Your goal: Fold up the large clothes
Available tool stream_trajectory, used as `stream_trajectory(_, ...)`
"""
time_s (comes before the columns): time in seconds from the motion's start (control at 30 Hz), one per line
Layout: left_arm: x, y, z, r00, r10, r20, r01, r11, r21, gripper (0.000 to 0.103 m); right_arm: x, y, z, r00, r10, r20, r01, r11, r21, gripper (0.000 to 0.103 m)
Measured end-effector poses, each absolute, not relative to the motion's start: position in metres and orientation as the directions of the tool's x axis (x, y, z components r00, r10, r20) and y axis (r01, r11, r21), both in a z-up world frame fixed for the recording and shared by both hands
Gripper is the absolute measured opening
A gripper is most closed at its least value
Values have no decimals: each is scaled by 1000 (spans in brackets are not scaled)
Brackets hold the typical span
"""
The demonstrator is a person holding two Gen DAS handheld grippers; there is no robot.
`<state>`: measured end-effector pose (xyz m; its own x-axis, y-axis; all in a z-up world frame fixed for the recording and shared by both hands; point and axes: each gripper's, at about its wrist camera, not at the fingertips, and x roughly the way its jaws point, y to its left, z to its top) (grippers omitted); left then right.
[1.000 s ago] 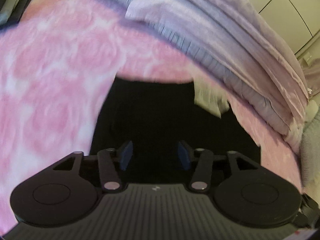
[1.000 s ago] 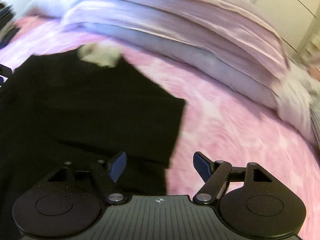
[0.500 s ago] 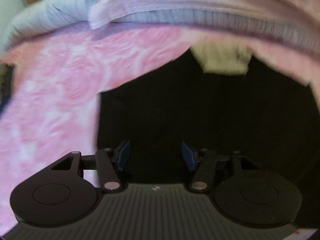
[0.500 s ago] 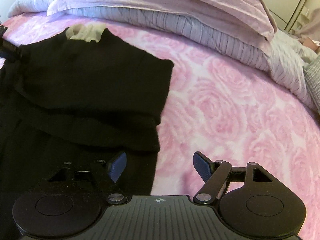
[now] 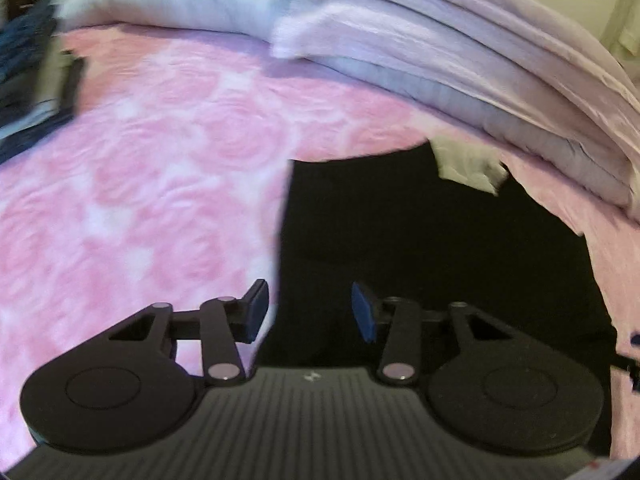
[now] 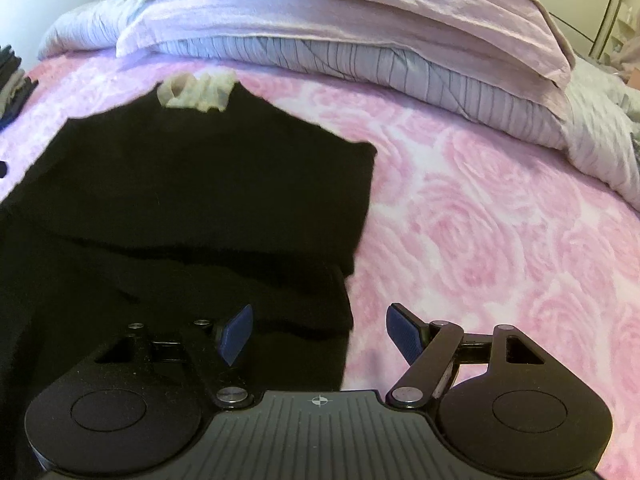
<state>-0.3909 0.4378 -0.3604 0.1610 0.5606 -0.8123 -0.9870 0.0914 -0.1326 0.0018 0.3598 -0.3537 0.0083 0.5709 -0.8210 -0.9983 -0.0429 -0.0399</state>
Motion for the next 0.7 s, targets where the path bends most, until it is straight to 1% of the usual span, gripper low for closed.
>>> stream_trajectory(0.03,-386,445,-366,152,553,-819,-988,103,-114,37,4,363,-353,-2,578,-816,-999,-37,-24,72)
stream_trajectory(0.1,-378,457,-376,145,543,-827,-987,137,-84,37,12,372,-353,-23,589,-808,-1000,-7,23,72)
stream_trajectory(0.13,-375,460,-382,138,534,-834,-986,149,-68,26,17,376,-354,-31,589,-807,-999,17,51,72)
stream_trajectory(0.17,-372,464,-389,134,519,-844,-985,166,-54,10,22,380,-355,-40,590,-806,-996,38,77,72)
stream_trajectory(0.23,-368,461,-395,102,526,-844,-982,188,-1,2,30,384,-358,-56,587,-807,-989,75,124,72)
stream_trajectory(0.27,-368,458,-394,104,541,-835,-979,205,11,0,35,386,-360,-58,583,-810,-986,96,140,72)
stream_trajectory(0.37,-373,448,-385,101,603,-791,-975,217,41,0,43,386,-363,-54,578,-814,-976,140,164,72)
stream_trajectory(0.43,-378,445,-377,102,644,-758,-976,211,48,0,48,383,-364,-54,577,-815,-970,162,179,72)
stream_trajectory(0.5,-382,448,-376,67,665,-743,-979,186,78,0,49,380,-366,-54,572,-818,-969,167,181,72)
stream_trajectory(0.53,-383,452,-381,39,656,-754,-980,172,100,0,49,379,-368,-56,566,-823,-970,165,179,72)
stream_trajectory(0.6,-383,461,-394,22,620,-784,-981,165,102,0,47,379,-374,-65,544,-836,-972,155,177,71)
stream_trajectory(0.67,-378,463,-401,15,604,-797,-975,187,123,1,45,378,-378,-69,530,-845,-973,151,174,61)
stream_trajectory(0.7,-375,462,-401,6,609,-793,-971,192,141,1,44,378,-377,-74,531,-844,-973,147,177,60)
